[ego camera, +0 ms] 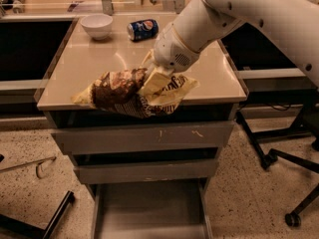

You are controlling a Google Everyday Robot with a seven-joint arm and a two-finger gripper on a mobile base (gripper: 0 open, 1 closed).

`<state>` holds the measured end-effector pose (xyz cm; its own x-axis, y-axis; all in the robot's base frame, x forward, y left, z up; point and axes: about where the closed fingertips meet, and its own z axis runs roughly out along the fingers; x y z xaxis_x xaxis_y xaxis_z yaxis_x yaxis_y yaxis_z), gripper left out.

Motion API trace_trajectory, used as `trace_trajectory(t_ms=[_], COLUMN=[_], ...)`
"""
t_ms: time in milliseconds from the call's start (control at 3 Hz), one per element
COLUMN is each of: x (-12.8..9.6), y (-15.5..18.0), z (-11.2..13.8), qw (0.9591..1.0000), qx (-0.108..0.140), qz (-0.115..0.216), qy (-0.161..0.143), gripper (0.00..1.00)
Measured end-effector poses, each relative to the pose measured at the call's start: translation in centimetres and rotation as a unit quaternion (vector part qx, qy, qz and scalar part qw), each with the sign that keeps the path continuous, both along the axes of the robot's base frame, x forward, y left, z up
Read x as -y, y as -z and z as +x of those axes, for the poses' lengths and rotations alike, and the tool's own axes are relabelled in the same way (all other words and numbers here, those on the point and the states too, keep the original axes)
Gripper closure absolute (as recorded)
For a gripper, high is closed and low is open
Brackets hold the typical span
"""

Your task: Place brown chip bag into bottom drawer

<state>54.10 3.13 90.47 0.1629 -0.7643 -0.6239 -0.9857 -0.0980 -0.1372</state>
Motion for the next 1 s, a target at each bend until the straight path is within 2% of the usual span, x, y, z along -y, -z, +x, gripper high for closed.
trace_trajectory(t_ms=[333,667,1000], x=[-0.5,-1.2,-1.7], y=[1.0,3.3,8.0], z=[-2.1,-6.4,-9.5], qw=[1.0000,0.9987,0.9947], qx=[-0.002,-0.023,-0.068], qz=[0.000,0.020,0.036], qy=[0.007,0.040,0.068], gripper=[1.00,1.00,1.00])
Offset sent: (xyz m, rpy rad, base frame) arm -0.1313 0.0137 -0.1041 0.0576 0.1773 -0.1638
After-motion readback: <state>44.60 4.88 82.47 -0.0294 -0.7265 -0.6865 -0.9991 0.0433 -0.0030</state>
